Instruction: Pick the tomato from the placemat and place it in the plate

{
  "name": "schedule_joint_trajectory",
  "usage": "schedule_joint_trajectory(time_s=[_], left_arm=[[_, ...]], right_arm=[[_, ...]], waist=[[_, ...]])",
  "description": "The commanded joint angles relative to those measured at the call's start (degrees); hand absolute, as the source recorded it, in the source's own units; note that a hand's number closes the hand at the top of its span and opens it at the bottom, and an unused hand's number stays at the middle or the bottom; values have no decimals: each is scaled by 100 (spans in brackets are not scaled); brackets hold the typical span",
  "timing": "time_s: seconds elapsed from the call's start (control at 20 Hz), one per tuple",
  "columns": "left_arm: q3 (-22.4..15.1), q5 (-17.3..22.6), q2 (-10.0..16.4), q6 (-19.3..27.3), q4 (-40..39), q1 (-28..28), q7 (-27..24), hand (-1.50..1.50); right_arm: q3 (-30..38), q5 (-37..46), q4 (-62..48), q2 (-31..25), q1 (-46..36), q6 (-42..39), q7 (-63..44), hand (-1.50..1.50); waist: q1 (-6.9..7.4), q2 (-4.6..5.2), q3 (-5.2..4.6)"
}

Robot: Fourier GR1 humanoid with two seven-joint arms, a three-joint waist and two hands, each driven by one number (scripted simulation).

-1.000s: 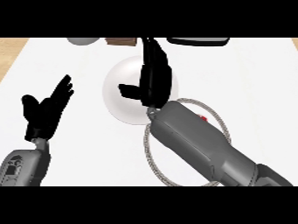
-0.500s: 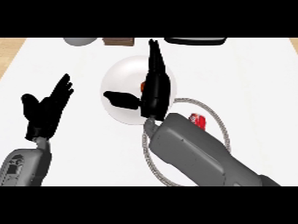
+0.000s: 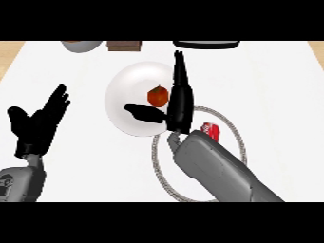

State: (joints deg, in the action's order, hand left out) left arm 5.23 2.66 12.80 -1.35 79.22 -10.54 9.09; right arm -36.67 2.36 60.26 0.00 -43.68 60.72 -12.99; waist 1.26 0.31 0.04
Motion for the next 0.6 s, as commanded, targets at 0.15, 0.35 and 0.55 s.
schedule_joint_trajectory(time_s=[0.15,0.35,0.55], left_arm=[[179,61,131,-207,123,248,-52,0],[-12,-121,-72,21,736,376,314,0],[-133,-365,-265,223,549,343,172,0]], right_arm=[[508,66,374,-89,963,-579,757,-150],[712,236,49,-2,857,-638,664,-150],[823,525,632,-465,1331,-1037,434,-150]], waist=[[-109,-31,-3],[-92,-34,-3],[-130,-40,-4]])
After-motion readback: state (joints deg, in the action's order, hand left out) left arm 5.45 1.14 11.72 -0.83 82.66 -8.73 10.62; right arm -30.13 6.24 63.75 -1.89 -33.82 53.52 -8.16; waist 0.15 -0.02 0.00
